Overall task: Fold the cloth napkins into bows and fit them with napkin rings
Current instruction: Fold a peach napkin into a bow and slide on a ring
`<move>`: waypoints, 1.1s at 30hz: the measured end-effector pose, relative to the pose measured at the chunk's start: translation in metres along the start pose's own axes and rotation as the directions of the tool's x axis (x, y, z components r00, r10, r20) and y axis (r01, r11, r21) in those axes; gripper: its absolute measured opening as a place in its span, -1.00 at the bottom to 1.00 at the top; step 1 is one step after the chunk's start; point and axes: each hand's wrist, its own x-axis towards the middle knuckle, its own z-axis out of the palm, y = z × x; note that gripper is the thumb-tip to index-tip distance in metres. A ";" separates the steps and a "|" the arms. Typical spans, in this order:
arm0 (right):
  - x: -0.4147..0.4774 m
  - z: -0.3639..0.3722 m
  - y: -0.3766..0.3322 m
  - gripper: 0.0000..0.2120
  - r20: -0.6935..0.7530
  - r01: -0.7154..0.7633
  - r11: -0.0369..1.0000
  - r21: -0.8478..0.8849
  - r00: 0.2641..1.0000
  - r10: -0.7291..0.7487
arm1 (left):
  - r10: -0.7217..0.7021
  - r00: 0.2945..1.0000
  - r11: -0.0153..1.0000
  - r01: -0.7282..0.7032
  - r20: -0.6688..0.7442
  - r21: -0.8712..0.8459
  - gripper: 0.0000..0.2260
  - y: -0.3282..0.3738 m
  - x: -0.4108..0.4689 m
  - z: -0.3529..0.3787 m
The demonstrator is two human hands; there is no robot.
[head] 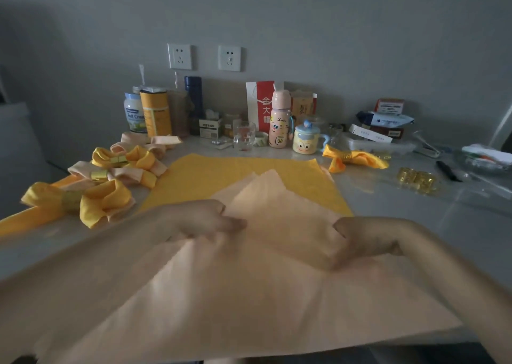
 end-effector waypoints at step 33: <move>0.162 -0.035 0.052 -0.68 -0.564 0.155 0.982 0.105 0.823 -0.070 | -0.059 0.909 0.986 -0.010 -0.413 -0.164 -0.85 -0.004 0.232 -0.048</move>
